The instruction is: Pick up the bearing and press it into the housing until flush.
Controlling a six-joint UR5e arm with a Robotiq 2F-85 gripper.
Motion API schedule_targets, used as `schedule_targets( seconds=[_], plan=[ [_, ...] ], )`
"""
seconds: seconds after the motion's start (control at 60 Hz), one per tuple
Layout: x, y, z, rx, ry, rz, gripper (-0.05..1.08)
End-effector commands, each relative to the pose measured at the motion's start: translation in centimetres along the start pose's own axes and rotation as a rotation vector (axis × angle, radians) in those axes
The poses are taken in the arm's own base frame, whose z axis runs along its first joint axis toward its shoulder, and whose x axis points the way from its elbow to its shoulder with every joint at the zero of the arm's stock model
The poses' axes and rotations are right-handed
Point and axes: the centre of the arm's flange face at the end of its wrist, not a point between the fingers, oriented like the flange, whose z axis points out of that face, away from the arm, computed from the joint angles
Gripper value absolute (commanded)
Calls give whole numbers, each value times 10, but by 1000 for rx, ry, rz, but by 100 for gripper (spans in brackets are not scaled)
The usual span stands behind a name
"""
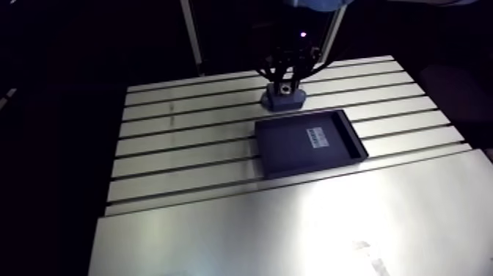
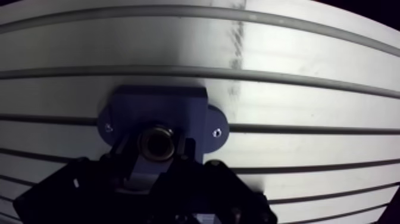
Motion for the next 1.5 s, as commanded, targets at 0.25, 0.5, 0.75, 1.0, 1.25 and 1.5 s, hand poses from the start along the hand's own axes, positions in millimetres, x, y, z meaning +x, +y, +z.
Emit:
schedule_targets(
  seconds=[0.25,0.5,0.75,1.0,1.25,1.5],
  plan=[
    [-2,2,2,3,-4,4,75],
    [-2,1,-3,-1,4,6,0],
    [0,3,-36,-16,51,9,0],
    [-4,7,-56,-35,-6,68,29],
    [-3,11,-50,-22,-15,98,95],
    [1,7,-47,-21,-3,96,97]
  ],
)
